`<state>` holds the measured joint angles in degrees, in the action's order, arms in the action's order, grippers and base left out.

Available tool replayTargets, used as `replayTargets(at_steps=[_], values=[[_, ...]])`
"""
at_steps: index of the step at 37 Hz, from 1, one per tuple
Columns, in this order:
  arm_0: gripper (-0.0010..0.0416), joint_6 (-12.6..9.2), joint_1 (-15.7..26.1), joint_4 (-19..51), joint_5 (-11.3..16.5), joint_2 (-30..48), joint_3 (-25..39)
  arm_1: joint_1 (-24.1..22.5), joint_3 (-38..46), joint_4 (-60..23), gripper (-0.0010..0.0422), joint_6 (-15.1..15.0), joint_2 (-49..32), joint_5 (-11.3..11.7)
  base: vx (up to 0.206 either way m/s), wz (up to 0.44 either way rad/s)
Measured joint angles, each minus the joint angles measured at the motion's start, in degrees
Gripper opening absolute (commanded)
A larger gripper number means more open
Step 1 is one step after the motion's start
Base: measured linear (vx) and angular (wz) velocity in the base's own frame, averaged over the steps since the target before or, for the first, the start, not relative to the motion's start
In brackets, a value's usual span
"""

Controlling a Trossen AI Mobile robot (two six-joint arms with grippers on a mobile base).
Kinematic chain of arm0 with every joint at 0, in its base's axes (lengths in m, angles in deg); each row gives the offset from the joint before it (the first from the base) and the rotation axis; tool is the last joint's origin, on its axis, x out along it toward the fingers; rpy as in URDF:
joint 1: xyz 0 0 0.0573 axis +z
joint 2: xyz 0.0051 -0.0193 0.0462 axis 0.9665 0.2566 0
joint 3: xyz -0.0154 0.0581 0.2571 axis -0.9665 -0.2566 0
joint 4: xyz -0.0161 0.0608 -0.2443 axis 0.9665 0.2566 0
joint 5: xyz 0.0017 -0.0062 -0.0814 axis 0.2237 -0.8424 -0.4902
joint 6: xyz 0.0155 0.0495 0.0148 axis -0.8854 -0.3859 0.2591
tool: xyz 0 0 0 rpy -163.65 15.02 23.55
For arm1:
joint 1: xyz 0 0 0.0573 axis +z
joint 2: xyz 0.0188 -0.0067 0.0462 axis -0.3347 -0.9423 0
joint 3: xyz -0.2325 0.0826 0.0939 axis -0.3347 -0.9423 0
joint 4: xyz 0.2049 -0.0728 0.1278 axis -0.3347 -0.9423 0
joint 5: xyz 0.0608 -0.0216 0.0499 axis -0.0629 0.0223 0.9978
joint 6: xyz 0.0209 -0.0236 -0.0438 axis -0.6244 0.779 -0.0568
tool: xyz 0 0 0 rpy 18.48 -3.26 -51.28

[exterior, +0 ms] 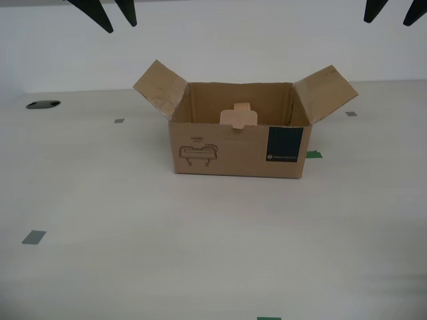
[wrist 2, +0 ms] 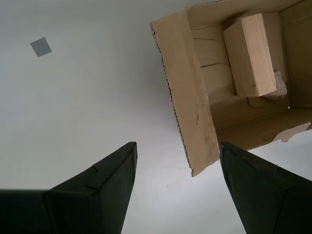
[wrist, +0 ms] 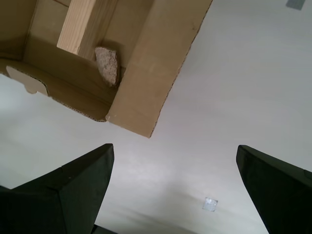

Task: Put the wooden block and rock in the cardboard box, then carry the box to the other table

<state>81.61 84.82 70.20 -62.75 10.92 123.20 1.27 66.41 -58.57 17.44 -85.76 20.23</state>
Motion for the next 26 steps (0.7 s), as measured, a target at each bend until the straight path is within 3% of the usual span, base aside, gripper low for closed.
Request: replayTargets(at_steps=[8,17,26], values=[[0.0350,0.02,0.00,-3.82,3.37,0.00,-3.39,0.00,-0.02,0.24,0.0229,0.00,-0.02,-0.83,0.000,0.000],[0.0350,0.00,0.00,-6.69,3.52,0.00,-6.62,0.04,-0.61,0.70,0.0229,0.02,-0.02,-1.05,0.000,0.000],[0.0350,0.00,0.00,-8.26,3.52,0.00,-10.08,0.20,-7.02,4.72,0.0229,0.02,0.00,-1.09,0.000,0.000]])
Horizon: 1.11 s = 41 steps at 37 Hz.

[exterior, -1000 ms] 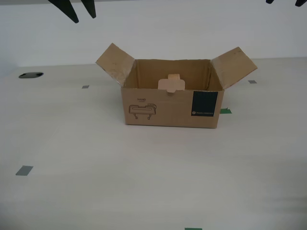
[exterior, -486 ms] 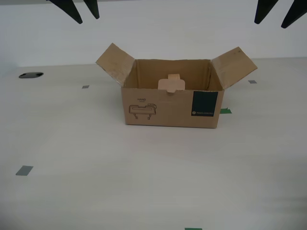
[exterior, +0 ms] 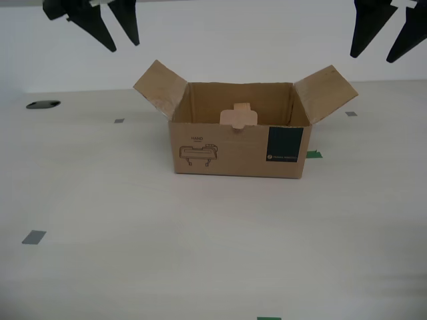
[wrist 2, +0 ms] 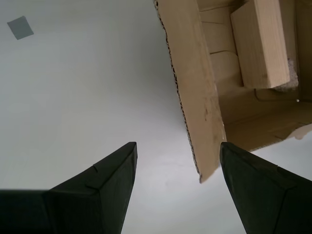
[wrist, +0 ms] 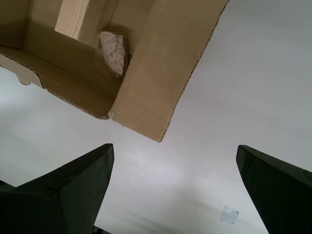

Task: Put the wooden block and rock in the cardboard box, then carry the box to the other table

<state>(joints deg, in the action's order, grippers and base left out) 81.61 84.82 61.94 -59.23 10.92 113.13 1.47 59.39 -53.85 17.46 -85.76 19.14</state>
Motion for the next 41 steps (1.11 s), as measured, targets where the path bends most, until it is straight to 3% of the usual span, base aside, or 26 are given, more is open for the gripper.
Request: replayTargets(at_steps=[3,8,33,41], values=[[0.0350,0.00,0.00,-0.68,0.00,0.00,-0.70,0.09,-1.42,1.95,0.0228,0.02,-0.02,-0.28,0.000,0.000],[0.0351,0.00,0.00,-3.37,0.00,0.00,-1.77,0.13,-2.73,4.63,0.0228,0.42,0.00,-4.37,0.000,0.000],[0.0351,-0.07,0.00,-10.60,-0.02,0.00,-3.26,0.46,-11.80,13.35,0.0228,0.48,-0.02,-4.55,0.000,0.000],[0.0351,-0.44,0.00,-10.40,-0.02,0.02,-3.26,0.50,-13.18,14.93,0.0228,0.87,-0.02,-7.30,0.000,0.000]])
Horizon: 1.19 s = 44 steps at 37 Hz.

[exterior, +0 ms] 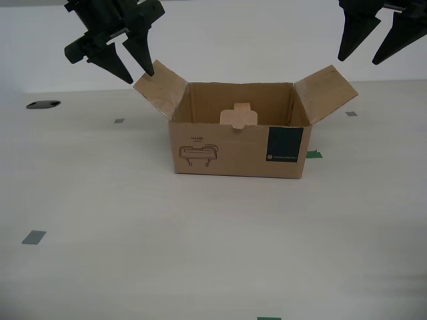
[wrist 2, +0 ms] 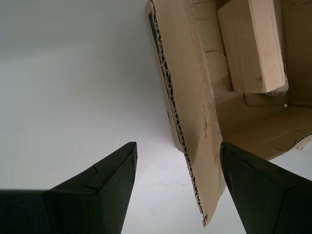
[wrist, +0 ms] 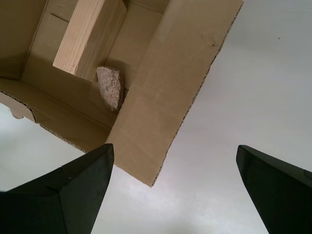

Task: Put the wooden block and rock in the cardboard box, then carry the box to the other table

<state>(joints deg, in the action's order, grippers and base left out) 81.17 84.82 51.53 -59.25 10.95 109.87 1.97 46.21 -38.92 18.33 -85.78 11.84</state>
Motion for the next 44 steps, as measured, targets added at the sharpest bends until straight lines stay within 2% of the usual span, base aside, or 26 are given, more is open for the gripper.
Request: replayTargets(at_steps=[9,17,27,39,44], values=[[0.0350,-0.24,0.00,0.02,0.00,0.00,0.00,0.00,-0.44,1.88,0.0229,0.28,0.00,-1.55,0.000,0.000],[0.0350,-0.46,0.00,0.00,0.00,0.00,0.00,-0.02,-1.03,3.67,0.0229,0.61,0.00,-1.79,0.000,0.000],[0.0351,-0.66,0.00,-0.22,0.00,0.00,0.00,0.00,-5.31,8.85,0.0229,2.38,0.00,-4.79,0.000,0.000],[0.0350,-0.70,0.00,-3.06,0.02,0.00,-0.15,0.02,-5.92,10.16,0.0228,2.56,0.00,-4.96,0.000,0.000],[0.0351,-0.83,-0.35,-4.90,0.02,0.00,-2.27,0.02,-5.92,10.27,0.0228,2.56,0.00,-4.98,0.000,0.000]])
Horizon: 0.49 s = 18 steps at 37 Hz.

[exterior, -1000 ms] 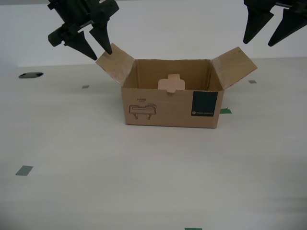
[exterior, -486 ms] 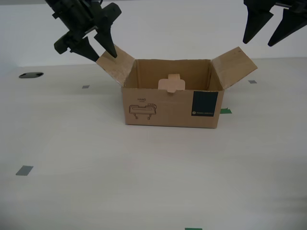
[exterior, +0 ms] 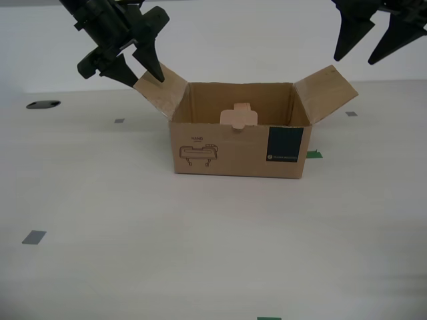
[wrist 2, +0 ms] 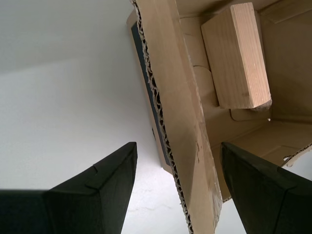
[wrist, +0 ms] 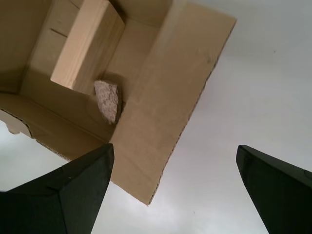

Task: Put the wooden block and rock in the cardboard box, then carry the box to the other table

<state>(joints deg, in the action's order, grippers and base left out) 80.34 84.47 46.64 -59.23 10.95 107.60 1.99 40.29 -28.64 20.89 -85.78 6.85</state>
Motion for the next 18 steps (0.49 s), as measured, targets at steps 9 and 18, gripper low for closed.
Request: replayTargets(at_steps=[9,18], values=[[0.0351,-0.68,-1.53,-6.62,0.96,0.00,-5.95,0.00,0.00,0.07,0.0228,0.00,0.00,0.00,0.000,0.000],[0.0351,-3.41,-1.53,-16.74,4.55,0.00,-11.47,0.00,0.00,0.31,0.0228,0.00,0.00,-0.02,0.000,0.000]])
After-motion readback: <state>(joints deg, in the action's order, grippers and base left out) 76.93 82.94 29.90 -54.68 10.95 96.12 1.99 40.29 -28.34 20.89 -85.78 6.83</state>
